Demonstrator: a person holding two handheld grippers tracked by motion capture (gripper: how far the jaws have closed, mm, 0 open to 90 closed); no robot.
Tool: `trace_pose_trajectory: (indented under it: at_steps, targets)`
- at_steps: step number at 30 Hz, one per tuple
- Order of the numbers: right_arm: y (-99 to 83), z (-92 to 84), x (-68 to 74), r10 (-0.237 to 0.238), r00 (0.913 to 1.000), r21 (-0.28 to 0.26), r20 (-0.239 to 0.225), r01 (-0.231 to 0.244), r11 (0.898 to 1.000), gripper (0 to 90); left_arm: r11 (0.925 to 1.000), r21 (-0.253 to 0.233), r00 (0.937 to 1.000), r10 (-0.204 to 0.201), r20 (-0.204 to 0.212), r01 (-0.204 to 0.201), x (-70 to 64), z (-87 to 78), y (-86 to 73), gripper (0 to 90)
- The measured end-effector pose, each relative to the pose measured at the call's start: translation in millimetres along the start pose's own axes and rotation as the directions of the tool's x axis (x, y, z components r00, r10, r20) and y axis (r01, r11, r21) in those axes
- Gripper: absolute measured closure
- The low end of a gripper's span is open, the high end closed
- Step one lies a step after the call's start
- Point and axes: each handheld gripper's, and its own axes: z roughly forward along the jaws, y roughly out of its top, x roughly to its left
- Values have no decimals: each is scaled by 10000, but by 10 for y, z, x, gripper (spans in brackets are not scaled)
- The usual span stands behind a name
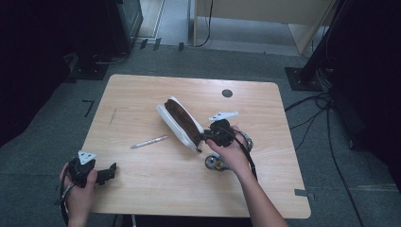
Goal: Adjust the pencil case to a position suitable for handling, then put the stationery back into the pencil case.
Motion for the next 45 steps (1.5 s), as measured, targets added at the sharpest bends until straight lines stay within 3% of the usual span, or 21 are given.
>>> trace_pose_trajectory:
  at_steps: [8, 14, 15, 25, 32, 45]
  targets:
    - [-109, -73, 13, 224, 9992, -16, -317, -224, 9997, 720, 10000, -33, 10000, -20, 23, 20, -3, 2, 0, 0]
    - [-144, -112, -23, 116, 9990, -275, -421, -128, 9995, 611, 10000, -31, 10000, -18, 24, 18, -3, 2, 0, 0]
    - [-153, -158, -48, 161, 9992, -553, -361, -181, 9983, 583, 10000, -32, 10000, -18, 24, 18, -3, 2, 0, 0]
    - [-227, -462, -157, 13, 9997, -1192, -238, -42, 9929, 535, 10000, -29, 10000, -17, 25, 17, -3, 2, 0, 0]
    - [-503, -660, -354, 329, 9993, -1657, 162, -298, 9857, 526, 10000, -21, 10000, 7, 41, -6, -3, 2, 0, 0]
    - [-941, -751, -511, 808, 9956, -1607, 481, -722, 9844, 533, 10000, -22, 10000, 4, 40, -4, -4, 2, 1, 0]
